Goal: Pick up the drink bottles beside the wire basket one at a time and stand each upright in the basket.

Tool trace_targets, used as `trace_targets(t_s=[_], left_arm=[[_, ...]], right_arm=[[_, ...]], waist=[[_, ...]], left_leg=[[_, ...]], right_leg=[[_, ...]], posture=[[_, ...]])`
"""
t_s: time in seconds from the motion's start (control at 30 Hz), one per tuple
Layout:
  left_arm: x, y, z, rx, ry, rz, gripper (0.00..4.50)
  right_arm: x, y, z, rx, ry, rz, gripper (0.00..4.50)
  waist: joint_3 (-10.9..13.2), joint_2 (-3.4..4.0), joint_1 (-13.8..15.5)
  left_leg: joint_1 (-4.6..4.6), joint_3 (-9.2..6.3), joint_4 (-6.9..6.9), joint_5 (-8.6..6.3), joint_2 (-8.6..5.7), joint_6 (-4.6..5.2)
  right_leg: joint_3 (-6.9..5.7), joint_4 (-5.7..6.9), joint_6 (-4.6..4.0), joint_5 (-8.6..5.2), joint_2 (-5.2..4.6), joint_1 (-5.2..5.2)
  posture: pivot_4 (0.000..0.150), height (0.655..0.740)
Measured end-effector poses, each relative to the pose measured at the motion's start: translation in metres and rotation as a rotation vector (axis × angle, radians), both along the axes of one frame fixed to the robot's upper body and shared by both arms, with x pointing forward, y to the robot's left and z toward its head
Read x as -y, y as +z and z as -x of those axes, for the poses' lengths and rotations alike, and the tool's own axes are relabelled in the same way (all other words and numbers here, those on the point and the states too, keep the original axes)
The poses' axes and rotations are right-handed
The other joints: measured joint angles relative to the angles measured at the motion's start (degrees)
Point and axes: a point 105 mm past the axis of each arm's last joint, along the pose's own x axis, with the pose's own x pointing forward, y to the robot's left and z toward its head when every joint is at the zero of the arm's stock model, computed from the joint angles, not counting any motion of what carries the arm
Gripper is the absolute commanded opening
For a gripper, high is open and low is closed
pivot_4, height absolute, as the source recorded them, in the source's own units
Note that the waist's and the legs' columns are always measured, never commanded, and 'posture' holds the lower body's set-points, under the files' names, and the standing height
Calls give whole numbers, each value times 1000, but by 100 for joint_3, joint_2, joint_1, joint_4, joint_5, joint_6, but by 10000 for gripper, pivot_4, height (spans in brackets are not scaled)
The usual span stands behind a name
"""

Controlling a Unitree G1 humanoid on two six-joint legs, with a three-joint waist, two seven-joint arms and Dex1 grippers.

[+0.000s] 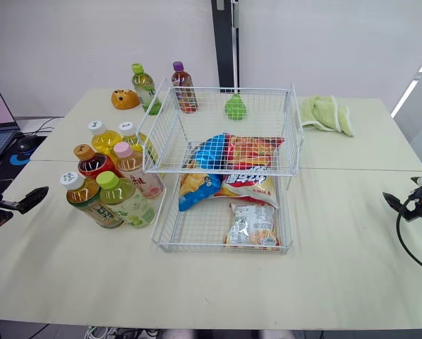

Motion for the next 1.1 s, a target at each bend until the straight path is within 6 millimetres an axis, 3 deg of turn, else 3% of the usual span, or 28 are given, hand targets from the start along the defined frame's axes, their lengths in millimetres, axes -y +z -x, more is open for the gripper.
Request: trace_targets(t_s=[0.33,0.87,1.0,1.1], left_arm=[[-6,6,-1,38,55,-46,45000],[-17,6,2,64,156,-80,45000],[-21,12,3,104,193,-106,45000],[-15,10,1,100,139,-74,45000]], right_arm=[[-4,-2,-3,8,0,-9,44485],[8,3,-6,91,-105,90,44485],[8,1,-7,83,-106,63,44485],[6,13,-9,109,-83,-18,44485]], waist=[[0,0,1],[0,0,-1],[0,0,-1],[0,1,0]], left_leg=[[0,0,1,0,0,0],[1,1,0,0,0,0],[1,1,1,0,0,0],[1,3,1,0,-1,0]], right_leg=[[0,1,0,0,0,0],[0,0,0,0,-1,0],[1,1,0,0,-1,0],[1,2,0,0,-1,0]], posture=[[1500,7400],[1500,7400],[1500,7400],[1500,7400]])
